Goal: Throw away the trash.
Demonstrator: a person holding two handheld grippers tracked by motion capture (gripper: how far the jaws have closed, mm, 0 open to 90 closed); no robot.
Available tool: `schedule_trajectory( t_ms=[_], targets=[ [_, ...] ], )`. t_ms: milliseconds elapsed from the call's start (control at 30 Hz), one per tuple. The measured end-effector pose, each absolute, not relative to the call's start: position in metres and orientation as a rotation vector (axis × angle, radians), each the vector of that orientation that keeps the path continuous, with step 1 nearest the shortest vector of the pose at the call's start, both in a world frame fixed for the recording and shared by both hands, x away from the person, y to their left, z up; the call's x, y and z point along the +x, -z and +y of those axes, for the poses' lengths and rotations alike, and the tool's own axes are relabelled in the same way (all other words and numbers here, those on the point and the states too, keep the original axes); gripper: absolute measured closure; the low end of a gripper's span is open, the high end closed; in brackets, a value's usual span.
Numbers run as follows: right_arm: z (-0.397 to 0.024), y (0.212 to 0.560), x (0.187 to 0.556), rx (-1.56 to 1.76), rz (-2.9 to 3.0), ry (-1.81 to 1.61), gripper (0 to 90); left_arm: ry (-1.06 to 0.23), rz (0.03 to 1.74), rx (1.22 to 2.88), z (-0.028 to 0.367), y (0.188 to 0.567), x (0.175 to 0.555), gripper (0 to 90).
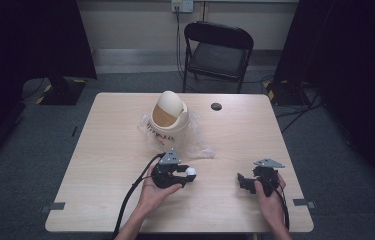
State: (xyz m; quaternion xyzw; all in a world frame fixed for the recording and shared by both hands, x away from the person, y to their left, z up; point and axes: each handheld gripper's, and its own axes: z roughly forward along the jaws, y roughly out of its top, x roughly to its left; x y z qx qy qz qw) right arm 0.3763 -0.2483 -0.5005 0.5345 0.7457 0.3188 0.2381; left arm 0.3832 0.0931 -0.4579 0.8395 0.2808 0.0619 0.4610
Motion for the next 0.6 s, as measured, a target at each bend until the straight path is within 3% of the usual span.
schedule_trajectory(
  t_ms=[600],
  targets=[
    [-0.248, 0.500, 0.376, 1.463, 2.043, -0.873, 9.7, -0.225, 0.721, 2.020, 0.119, 0.436, 0.388, 53.3]
  ],
)
